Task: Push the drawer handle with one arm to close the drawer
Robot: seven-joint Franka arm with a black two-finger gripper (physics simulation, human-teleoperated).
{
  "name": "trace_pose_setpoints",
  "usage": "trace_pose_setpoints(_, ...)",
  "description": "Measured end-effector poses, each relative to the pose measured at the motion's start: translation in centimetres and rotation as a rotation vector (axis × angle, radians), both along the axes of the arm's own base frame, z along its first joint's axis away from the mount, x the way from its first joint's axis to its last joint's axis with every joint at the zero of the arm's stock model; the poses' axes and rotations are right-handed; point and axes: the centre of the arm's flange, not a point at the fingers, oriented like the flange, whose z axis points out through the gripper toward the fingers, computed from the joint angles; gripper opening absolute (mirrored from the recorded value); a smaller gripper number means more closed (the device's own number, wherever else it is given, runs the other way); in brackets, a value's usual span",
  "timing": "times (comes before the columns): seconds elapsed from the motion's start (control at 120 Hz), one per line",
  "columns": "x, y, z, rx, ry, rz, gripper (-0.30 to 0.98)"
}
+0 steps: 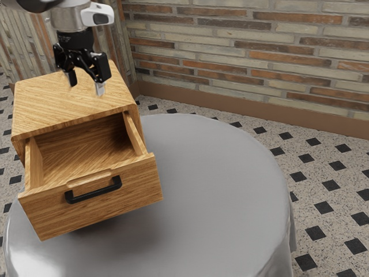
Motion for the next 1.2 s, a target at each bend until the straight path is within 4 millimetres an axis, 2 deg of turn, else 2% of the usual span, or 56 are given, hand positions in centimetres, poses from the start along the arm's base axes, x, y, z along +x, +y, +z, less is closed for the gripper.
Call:
trace_pose_setpoints(0.233,0.3,0.0,-1.6,-0.010,0.050,-0.030,0.68)
trace_pose_setpoints(0.275,-0.2,-0.1,-1.6,-0.016,0.059,-0.036,0.68)
trace_pose_setpoints(0.317,-2.1,-0.9,-0.8,-0.018,0.054,-0.054,0.67)
trace_pose_setpoints(0.35,-4.0,-2.0,-0.2,-0.017,0.048,-0.081,0.60)
trace_pose_setpoints(0.433,-10.6,-3.6,1.7,-0.015,0.008,-0.147,0.37)
trace_pose_setpoints(0.483,-14.2,-3.9,1.7,-0.011,-0.006,-0.198,0.25)
trace_pose_setpoints(0.525,-16.7,-4.2,0.8,-0.003,-0.009,-0.265,0.18)
trace_pose_setpoints(0.642,-21.7,-5.6,0.0,0.020,-0.049,-0.514,0.04)
trace_pose_setpoints(0.725,-23.7,-6.5,-0.4,0.044,-0.054,-0.666,-0.02)
trace_pose_setpoints(0.85,-24.4,-8.3,-3.9,0.066,-0.026,-0.943,-0.06)
trace_pose_setpoints(0.933,-25.5,-9.1,-4.3,0.080,-0.058,-1.122,-0.07)
trace_pose_setpoints(1.017,-26.3,-9.4,-4.2,0.080,-0.074,-1.257,-0.08)
trace_pose_setpoints(1.117,-25.7,-7.8,-7.4,-0.002,-0.033,-1.381,-0.09)
trace_pose_setpoints(1.2,-26.0,-8.5,-8.2,-0.020,-0.032,-1.534,-0.09)
